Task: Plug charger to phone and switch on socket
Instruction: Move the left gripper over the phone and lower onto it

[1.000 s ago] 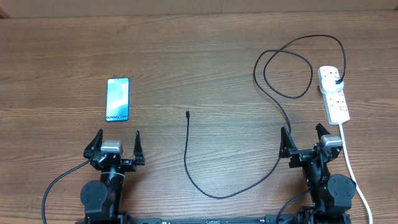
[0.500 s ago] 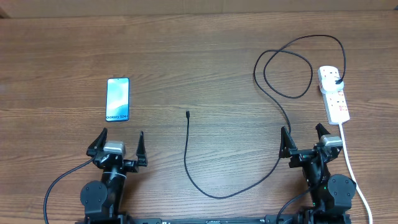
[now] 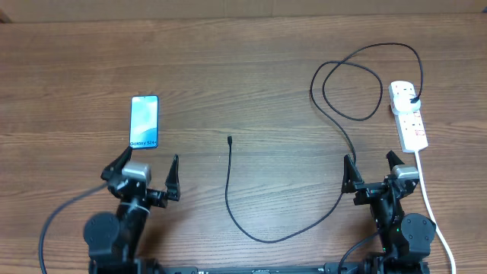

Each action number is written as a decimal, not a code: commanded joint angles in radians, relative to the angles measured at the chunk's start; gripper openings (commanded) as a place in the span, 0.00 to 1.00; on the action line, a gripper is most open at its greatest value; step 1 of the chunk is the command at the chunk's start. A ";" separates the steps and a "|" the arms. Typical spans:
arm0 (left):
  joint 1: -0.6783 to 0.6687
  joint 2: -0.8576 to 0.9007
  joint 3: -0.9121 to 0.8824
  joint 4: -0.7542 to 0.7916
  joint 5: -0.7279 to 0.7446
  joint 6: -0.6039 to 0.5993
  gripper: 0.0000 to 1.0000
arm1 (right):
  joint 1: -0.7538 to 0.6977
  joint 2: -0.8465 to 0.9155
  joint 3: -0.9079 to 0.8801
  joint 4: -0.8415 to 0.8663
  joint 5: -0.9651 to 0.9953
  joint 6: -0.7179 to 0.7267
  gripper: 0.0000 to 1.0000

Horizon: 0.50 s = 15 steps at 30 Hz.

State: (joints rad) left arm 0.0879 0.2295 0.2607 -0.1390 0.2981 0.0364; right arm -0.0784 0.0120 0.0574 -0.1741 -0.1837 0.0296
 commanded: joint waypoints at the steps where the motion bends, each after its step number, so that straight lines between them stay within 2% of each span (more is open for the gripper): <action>1: 0.011 0.162 0.159 -0.043 0.073 0.004 0.99 | 0.001 -0.008 -0.004 0.009 -0.004 -0.001 1.00; 5: 0.010 0.377 0.358 -0.143 0.096 0.005 1.00 | 0.001 -0.007 0.009 0.007 -0.005 -0.001 1.00; 10: 0.010 0.565 0.549 -0.275 0.094 0.006 1.00 | 0.001 0.009 0.061 -0.013 -0.037 -0.001 1.00; 15: 0.010 0.743 0.732 -0.434 0.084 0.018 1.00 | 0.001 0.106 0.171 -0.063 -0.046 0.000 1.00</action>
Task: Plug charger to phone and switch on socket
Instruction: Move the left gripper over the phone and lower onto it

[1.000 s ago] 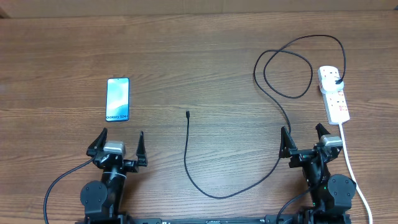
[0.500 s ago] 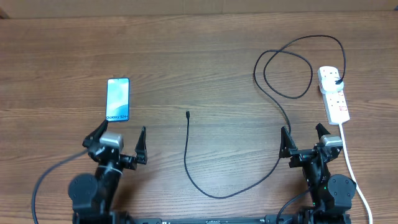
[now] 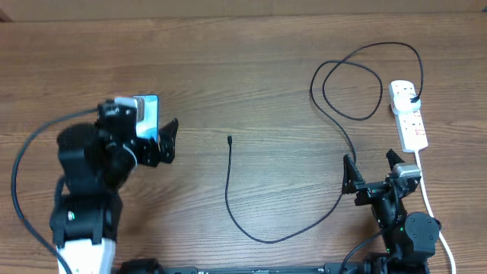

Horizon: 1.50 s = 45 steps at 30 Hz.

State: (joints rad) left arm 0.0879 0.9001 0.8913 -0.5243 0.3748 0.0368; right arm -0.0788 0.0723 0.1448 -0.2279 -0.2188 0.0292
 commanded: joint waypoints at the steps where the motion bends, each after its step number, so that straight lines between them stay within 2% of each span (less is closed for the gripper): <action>1: 0.010 0.106 0.132 -0.068 0.007 0.030 0.99 | 0.001 0.081 0.120 -0.030 -0.013 0.000 1.00; 12: 0.010 0.185 0.148 -0.117 0.018 0.038 1.00 | 0.001 0.470 0.513 -0.316 -0.056 -0.001 1.00; 17: 0.010 0.186 0.148 -0.107 0.008 0.016 1.00 | 0.001 0.587 0.586 -0.362 -0.132 -0.001 1.00; 24: 0.010 0.205 0.150 -0.111 -0.098 -0.025 1.00 | 0.001 0.721 0.640 -0.381 -0.150 -0.001 1.00; 28: 0.010 0.257 0.172 -0.135 -0.134 -0.044 1.00 | 0.001 0.799 0.707 -0.457 -0.150 -0.001 1.00; 33: 0.010 0.415 0.341 -0.268 -0.195 -0.044 1.00 | 0.001 0.879 0.799 -0.555 -0.150 -0.001 1.00; 37: 0.010 0.570 0.547 -0.406 -0.204 -0.054 1.00 | 0.001 0.929 0.879 -0.635 -0.156 -0.001 1.00; 40: 0.010 0.644 0.616 -0.440 -0.225 -0.093 1.00 | 0.001 0.935 0.889 -0.637 -0.209 -0.001 1.00; 45: 0.010 0.734 0.628 -0.446 -0.229 -0.115 1.00 | 0.001 0.936 0.889 -0.603 -0.299 0.000 1.00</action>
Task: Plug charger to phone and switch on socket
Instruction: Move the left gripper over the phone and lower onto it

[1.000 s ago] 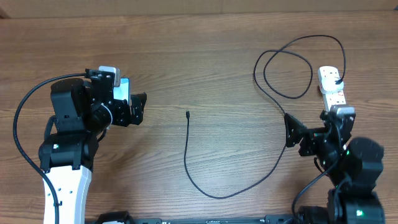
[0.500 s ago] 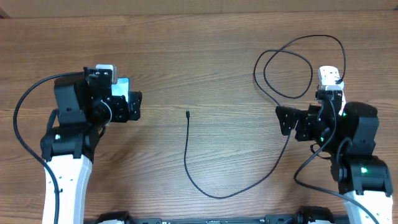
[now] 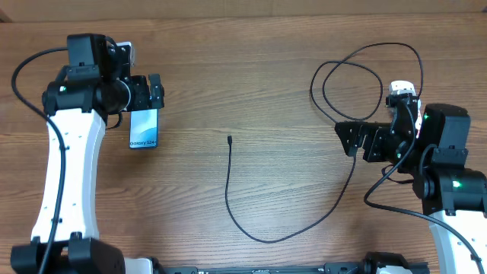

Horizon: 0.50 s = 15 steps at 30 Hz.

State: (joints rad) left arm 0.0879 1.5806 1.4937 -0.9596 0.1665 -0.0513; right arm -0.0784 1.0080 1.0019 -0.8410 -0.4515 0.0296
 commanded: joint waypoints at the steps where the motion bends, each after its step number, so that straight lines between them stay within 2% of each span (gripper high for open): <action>1: 0.010 0.080 0.026 -0.017 -0.021 -0.022 1.00 | 0.001 0.001 0.032 0.012 -0.079 -0.001 1.00; 5: 0.010 0.169 0.026 -0.031 -0.033 -0.001 1.00 | 0.001 0.000 0.032 0.012 -0.093 -0.001 1.00; 15: 0.010 0.374 0.026 0.011 -0.175 -0.001 1.00 | 0.001 0.005 0.032 0.008 -0.089 -0.001 1.00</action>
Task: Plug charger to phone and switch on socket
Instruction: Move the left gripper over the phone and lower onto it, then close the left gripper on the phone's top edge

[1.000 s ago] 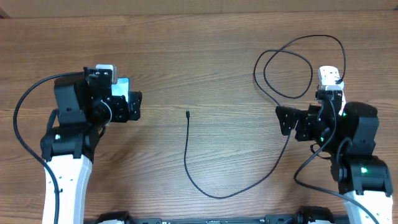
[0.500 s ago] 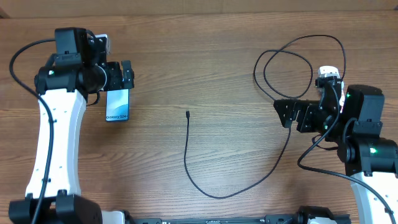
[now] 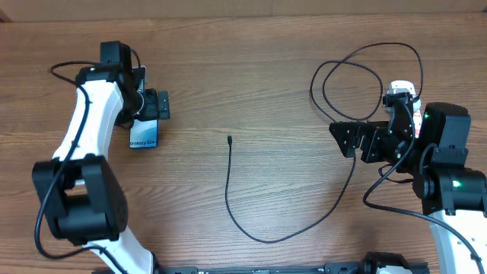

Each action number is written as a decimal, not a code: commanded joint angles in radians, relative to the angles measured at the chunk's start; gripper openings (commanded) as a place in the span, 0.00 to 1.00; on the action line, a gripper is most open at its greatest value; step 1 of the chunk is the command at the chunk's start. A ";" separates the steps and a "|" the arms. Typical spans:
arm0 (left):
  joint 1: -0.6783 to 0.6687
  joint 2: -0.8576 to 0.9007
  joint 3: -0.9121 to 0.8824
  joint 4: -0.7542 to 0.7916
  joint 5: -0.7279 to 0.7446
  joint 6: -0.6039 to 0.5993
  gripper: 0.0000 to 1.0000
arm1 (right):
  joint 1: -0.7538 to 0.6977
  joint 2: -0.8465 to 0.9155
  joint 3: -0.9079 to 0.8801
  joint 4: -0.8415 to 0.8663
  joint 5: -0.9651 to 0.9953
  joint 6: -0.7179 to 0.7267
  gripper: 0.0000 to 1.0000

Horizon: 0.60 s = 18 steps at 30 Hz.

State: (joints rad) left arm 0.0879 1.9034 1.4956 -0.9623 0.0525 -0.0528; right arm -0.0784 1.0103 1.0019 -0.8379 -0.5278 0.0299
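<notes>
The phone (image 3: 144, 135) lies screen-up at the left of the table. Its far end is hidden under my left gripper (image 3: 154, 106), which hangs over it with fingers that look spread and hold nothing. The black charger cable (image 3: 228, 190) has its free plug tip (image 3: 230, 139) on the wood right of the phone. It sweeps toward the front, then loops back to the white power strip (image 3: 400, 90) at the right. My right gripper (image 3: 344, 139) is open and points left, close to the cable. The strip's near part is hidden by my right arm.
The cable forms a double loop (image 3: 358, 76) at the back right. My left arm (image 3: 76, 160) arches up from the front left. A white mains lead runs under my right arm, hidden in this view.
My left gripper has moved right and a little nearer, from the phone's far-left corner to over its far end. My right gripper has edged slightly left. Phone and cable lie as before.
Both grippers were open and low at the table's front edge. Then my left gripper stood beside the phone while the right stayed put. Later the left hung above the phone's far end and the right had risen beside the power strip. Now both hover there.
</notes>
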 commanded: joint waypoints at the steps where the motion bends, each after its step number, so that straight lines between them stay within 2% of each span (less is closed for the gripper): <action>1: 0.010 0.074 0.024 0.025 -0.075 0.000 1.00 | 0.001 0.003 0.032 0.005 -0.013 -0.002 1.00; 7: 0.011 0.134 0.024 0.078 -0.114 -0.003 1.00 | 0.001 0.011 0.032 -0.004 -0.013 -0.002 1.00; 13: 0.021 0.137 0.022 0.149 -0.137 0.052 1.00 | 0.001 0.029 0.032 -0.008 -0.013 -0.002 1.00; 18: 0.026 0.137 0.020 0.169 -0.130 0.053 1.00 | 0.001 0.029 0.032 -0.007 -0.013 -0.002 1.00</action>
State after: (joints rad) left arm 0.1074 2.0274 1.4967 -0.8032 -0.0650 -0.0219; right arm -0.0784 1.0401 1.0019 -0.8490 -0.5282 0.0299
